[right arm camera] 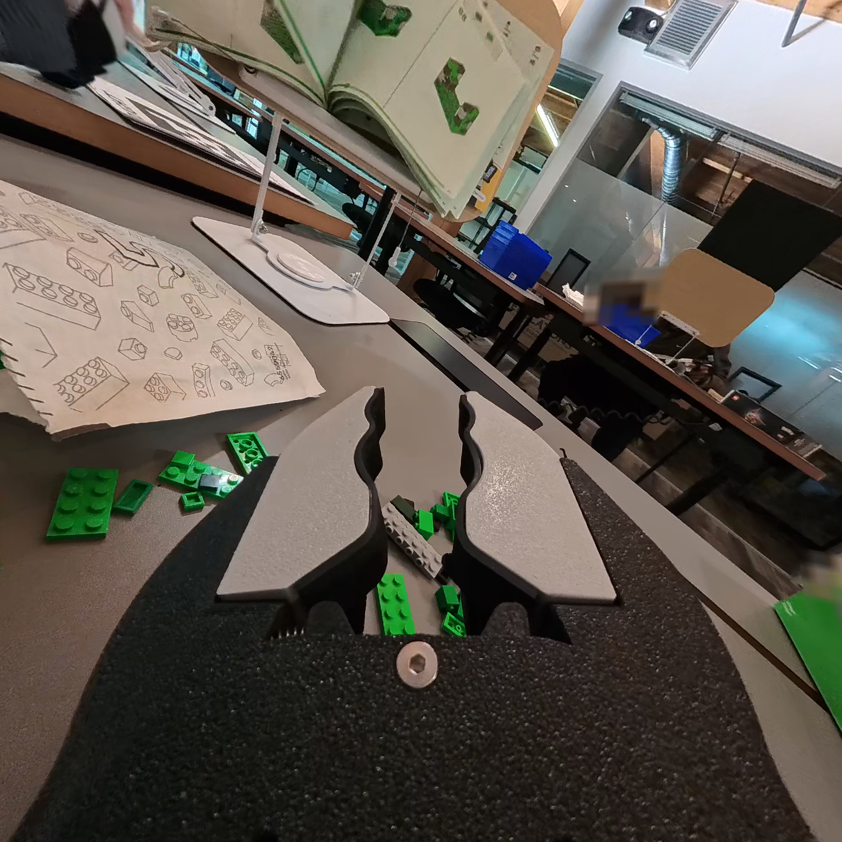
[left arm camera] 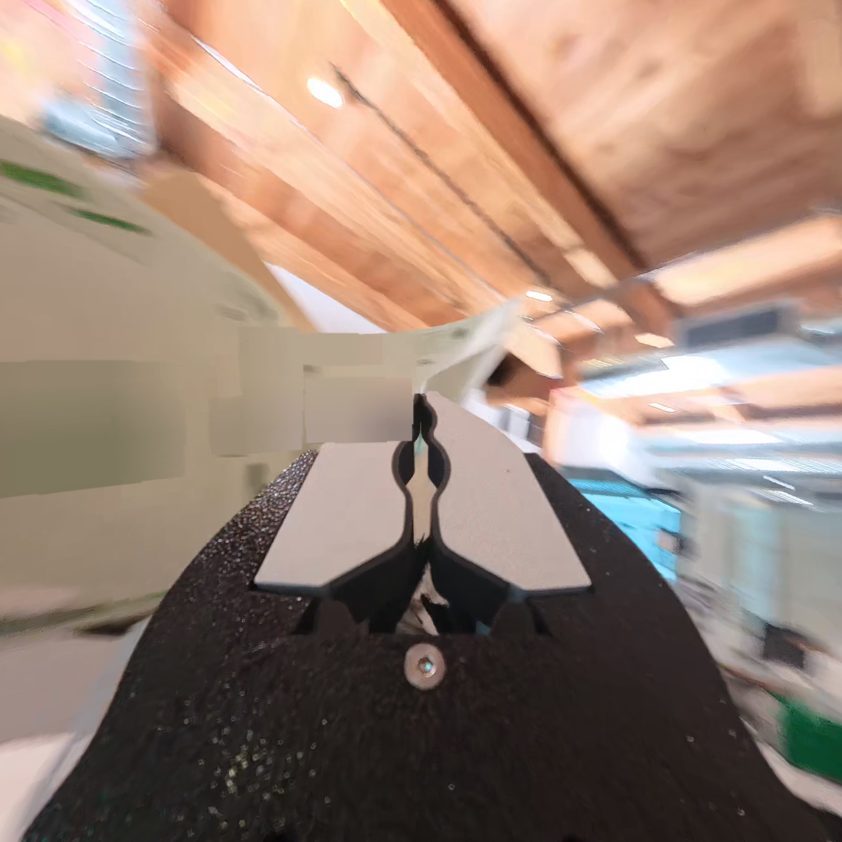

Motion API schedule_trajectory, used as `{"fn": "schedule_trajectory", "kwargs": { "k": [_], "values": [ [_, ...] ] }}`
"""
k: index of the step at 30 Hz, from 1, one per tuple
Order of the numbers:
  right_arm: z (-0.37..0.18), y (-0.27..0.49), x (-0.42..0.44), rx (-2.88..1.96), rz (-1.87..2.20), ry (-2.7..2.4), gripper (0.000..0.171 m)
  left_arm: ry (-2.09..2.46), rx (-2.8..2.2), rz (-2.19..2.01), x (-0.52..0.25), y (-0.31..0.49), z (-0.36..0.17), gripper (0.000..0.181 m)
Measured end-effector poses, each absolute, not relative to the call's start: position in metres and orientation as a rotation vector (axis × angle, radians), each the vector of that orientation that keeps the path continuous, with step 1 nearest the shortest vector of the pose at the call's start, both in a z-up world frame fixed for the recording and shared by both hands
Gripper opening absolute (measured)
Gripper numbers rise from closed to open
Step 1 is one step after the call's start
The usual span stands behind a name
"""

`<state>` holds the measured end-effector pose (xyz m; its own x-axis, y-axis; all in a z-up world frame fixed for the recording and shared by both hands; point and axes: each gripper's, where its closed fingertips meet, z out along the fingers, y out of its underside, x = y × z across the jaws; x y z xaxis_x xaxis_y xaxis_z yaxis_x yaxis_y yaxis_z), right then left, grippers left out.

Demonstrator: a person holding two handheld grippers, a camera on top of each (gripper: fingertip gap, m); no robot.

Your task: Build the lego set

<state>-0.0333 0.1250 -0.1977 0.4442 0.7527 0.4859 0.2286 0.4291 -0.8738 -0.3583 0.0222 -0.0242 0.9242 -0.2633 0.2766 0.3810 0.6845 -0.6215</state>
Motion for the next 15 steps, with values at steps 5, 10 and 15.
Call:
{"fn": "schedule_trajectory", "kwargs": {
  "k": [5, 10, 15],
  "values": [
    [-0.197, 0.125, -0.033, -1.116, 0.429, -1.098, 0.03, -0.429, -0.703, -0.242, -0.4, -0.006, -0.049, 0.0],
    [-0.197, 0.125, -0.033, -1.115, 0.426, -1.094, 0.03, -0.606, -0.68, -0.258, -0.417, -0.008, -0.07, 0.0],
    [-0.197, 0.126, -0.033, -1.114, 0.426, -1.093, 0.03, -0.755, -0.634, -0.341, -0.425, -0.006, -0.087, 0.0]
  ]
}}
